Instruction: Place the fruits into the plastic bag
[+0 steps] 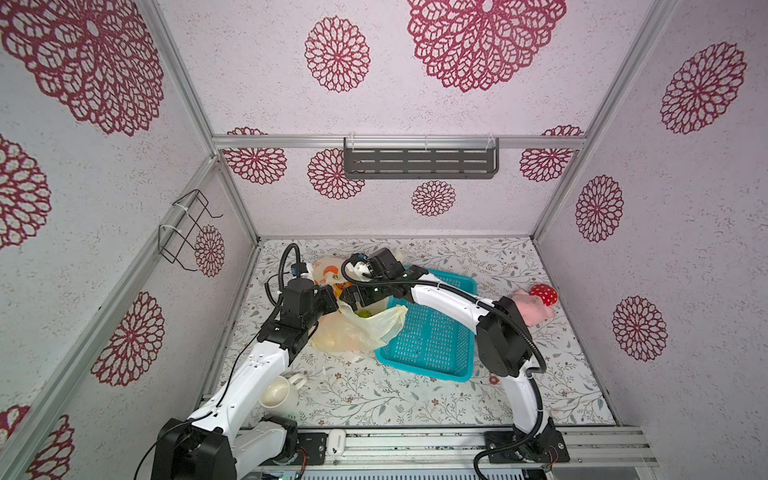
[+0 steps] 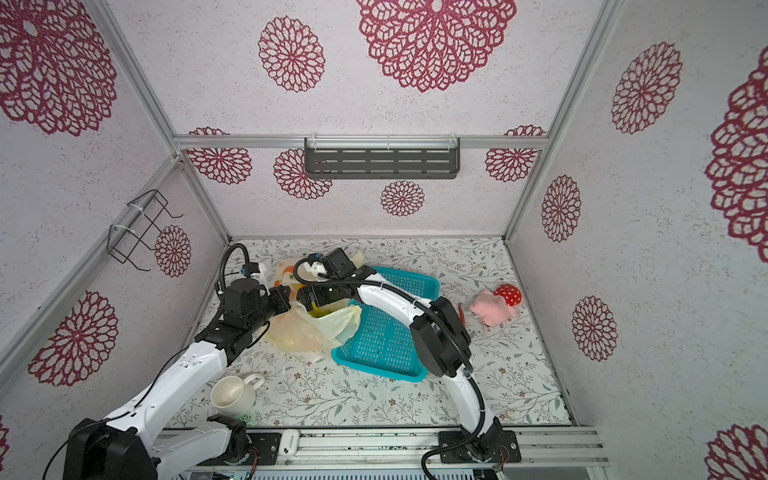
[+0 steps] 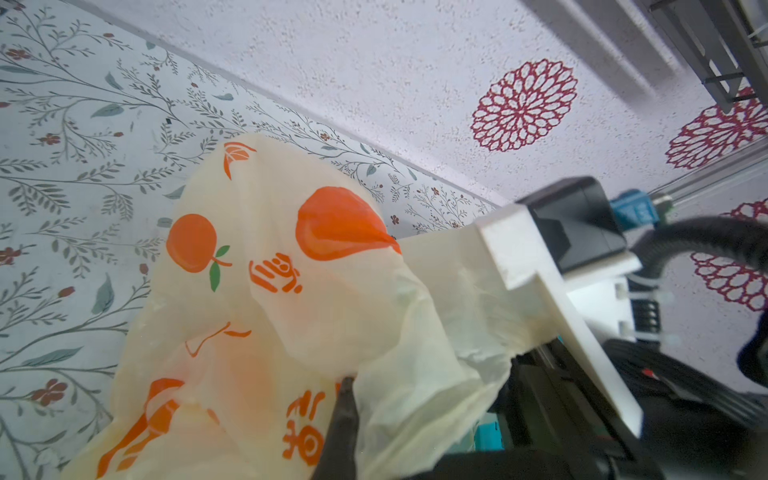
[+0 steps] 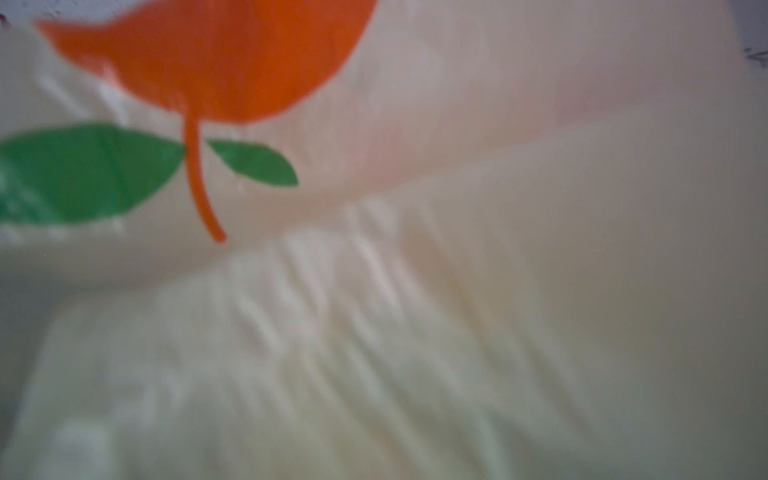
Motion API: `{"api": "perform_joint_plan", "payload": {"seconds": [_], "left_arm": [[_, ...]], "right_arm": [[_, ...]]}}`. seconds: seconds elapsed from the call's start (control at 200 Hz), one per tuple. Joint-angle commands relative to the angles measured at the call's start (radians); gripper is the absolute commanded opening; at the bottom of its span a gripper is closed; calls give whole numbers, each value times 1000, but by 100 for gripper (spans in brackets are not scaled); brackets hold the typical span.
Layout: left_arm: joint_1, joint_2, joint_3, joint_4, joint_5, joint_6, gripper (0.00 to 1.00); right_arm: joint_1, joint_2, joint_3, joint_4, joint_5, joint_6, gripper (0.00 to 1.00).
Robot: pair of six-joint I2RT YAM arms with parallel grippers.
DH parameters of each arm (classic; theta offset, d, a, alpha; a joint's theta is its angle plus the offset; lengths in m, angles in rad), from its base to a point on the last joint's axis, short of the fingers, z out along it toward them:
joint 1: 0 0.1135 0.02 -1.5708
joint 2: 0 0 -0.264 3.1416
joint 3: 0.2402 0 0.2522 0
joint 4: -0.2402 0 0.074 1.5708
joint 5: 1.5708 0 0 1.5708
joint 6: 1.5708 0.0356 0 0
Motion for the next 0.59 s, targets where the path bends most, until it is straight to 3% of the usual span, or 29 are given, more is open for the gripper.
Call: {"api": "perform_joint_plan", "payload": {"seconds": [0.0,0.17,0.205,0.25,0.265,0.28,0.285,0.295,0.39,0.485,0.59], "left_arm": [[-6,-13,-11,-2,-66,3,0],[-1,-27,-21,17,-118,-8,0],[-2,-32,-20,24,-113,-4,6],[-2,-41,-20,39,-91,6,29],[-1,-45,-20,48,-84,9,55],[-1,-47,-21,59,-73,15,87],[-1,-49,-21,62,-69,17,94],[0,-52,-22,70,-63,21,99],[1,-91,-13,84,-32,63,97],[3,-181,-22,104,-39,138,97],[7,-324,-58,129,-138,229,97]], "right_arm": [[-47,-169,-93,117,21,44,99],[-103,-369,-296,227,117,52,99],[-113,-404,-331,242,141,49,99],[-131,-462,-387,269,186,48,99],[-135,-474,-399,275,194,48,99],[-143,-492,-417,284,215,53,99],[-145,-497,-422,287,222,54,99],[-152,-515,-437,296,241,57,99],[-197,-619,-550,336,389,76,99],[-244,-742,-683,360,619,82,99],[-299,-867,-844,400,877,58,99]]}}
